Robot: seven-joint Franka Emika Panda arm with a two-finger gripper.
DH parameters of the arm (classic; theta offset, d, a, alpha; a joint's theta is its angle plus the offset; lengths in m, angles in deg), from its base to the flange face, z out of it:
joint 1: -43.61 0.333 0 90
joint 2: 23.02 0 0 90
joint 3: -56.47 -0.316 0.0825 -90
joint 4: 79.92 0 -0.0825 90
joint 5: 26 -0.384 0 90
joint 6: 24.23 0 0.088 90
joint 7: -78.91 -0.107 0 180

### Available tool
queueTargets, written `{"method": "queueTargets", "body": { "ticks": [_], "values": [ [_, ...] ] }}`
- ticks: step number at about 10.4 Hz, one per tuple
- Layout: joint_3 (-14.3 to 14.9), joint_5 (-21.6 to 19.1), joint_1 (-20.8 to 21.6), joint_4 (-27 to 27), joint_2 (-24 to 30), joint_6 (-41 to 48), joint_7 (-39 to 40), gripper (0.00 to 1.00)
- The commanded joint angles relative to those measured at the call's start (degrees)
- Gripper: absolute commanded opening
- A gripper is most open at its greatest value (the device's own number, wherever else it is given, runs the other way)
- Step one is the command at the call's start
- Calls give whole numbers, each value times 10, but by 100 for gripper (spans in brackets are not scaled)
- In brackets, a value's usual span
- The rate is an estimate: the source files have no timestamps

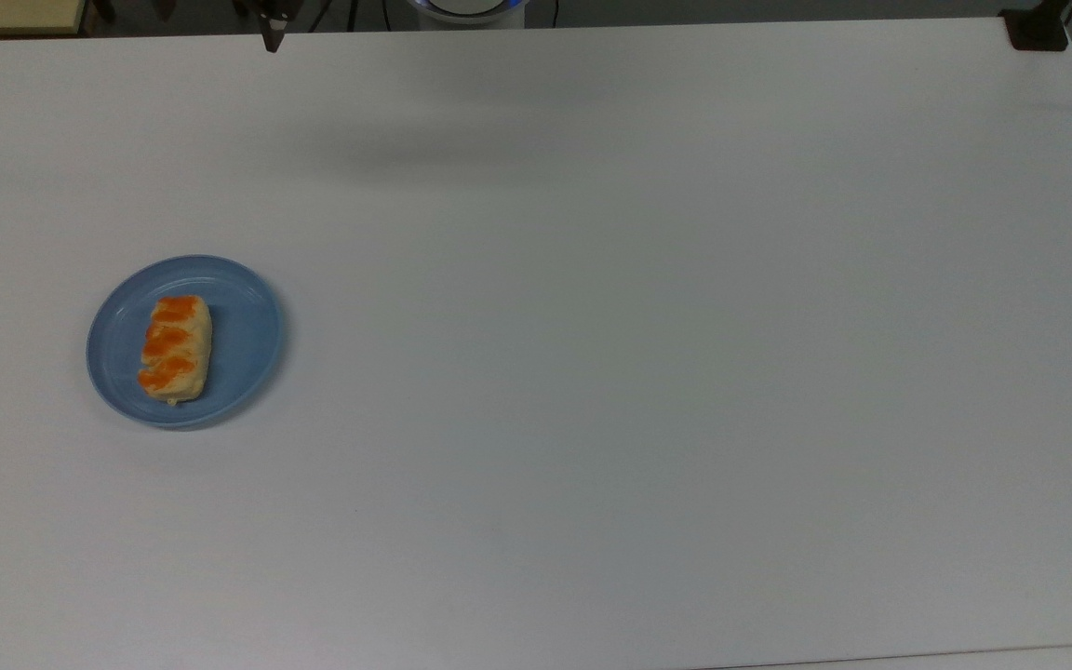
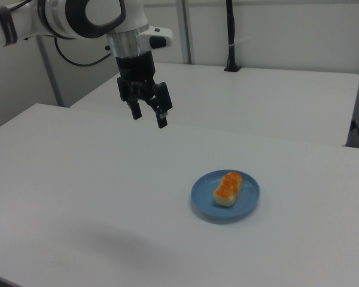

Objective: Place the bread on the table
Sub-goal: 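Move the gripper down toward the bread on the blue plate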

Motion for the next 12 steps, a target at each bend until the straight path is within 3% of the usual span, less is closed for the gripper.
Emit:
{"method": "queueTargets", "body": {
  "ticks": [1, 8, 12],
  "values": [
    [2, 1, 7, -1, 4, 2, -7, 100],
    [3, -4, 0, -1, -15, -47, -11, 100],
    [8, -23, -32, 0, -111, -181, -16, 100]
  ]
}}
